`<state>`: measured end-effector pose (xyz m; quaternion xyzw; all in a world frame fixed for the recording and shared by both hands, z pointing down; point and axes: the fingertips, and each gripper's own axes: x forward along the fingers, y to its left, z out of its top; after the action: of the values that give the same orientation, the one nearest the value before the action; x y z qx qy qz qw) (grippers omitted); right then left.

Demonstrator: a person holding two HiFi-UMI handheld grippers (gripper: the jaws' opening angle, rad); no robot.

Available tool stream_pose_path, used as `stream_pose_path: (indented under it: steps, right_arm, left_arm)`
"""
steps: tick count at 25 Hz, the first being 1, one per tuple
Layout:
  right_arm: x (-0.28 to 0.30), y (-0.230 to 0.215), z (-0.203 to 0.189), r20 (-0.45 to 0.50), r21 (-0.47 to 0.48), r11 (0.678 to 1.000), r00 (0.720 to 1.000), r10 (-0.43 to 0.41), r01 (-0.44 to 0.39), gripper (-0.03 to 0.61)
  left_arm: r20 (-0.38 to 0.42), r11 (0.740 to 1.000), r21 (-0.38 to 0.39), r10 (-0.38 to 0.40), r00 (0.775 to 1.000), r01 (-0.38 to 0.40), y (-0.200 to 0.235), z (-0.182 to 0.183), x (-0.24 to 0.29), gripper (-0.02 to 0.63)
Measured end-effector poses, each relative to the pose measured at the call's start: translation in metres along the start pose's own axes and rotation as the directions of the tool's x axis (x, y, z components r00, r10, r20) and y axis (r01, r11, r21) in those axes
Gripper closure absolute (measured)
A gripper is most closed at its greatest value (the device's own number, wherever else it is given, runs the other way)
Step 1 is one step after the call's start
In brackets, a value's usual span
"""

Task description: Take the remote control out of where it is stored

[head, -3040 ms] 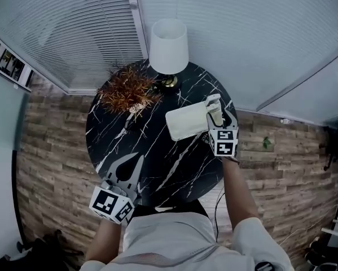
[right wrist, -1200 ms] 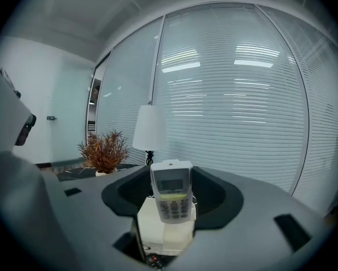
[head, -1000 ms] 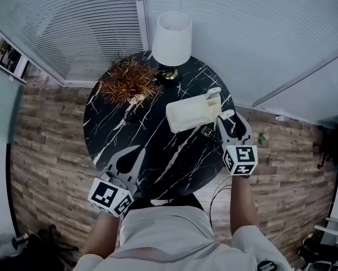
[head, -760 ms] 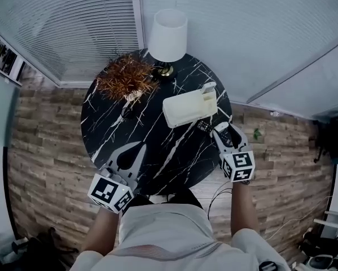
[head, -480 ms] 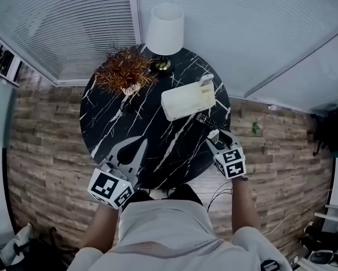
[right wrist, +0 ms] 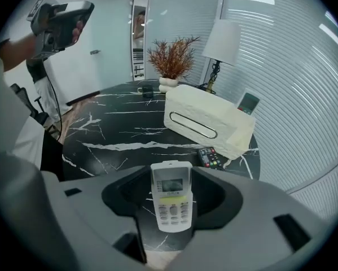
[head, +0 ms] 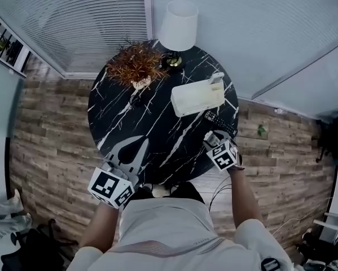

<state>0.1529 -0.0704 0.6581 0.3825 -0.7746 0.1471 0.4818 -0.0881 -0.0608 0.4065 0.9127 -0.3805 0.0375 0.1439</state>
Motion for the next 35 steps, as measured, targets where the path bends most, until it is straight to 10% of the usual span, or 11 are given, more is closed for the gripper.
stream_pose_path:
  steps: [8, 23, 29, 35]
  right_arm:
    - [0.041, 0.026, -0.004, -0.126, -0.209, 0.965, 0.983, 0.134, -0.158, 0.348]
    - [0.056, 0.039, -0.018, -0.171, -0.178, 0.956, 0.964, 0.202, -0.232, 0.344]
    - [0.015, 0.025, 0.023, 0.071, -0.039, 0.987, 0.985, 0.16, -0.157, 0.344]
    - [-0.055, 0.003, 0.072, 0.346, 0.118, 0.991, 0.938, 0.016, -0.06, 0.347]
  left_arm:
    - [-0.008, 1.0, -0.008, 0.019, 1.0, -0.019, -0.003, -0.007, -0.007, 0.605]
    - [-0.002, 0.999, -0.017, 0.039, 0.999, -0.039, 0.001, -0.009, -0.007, 0.606]
    - [0.008, 1.0, -0.008, 0.007, 1.0, -0.007, -0.006, -0.002, -0.003, 0.604]
    - [0.015, 1.0, 0.006, -0.025, 1.0, 0.025, -0.01, 0.006, 0.005, 0.604]
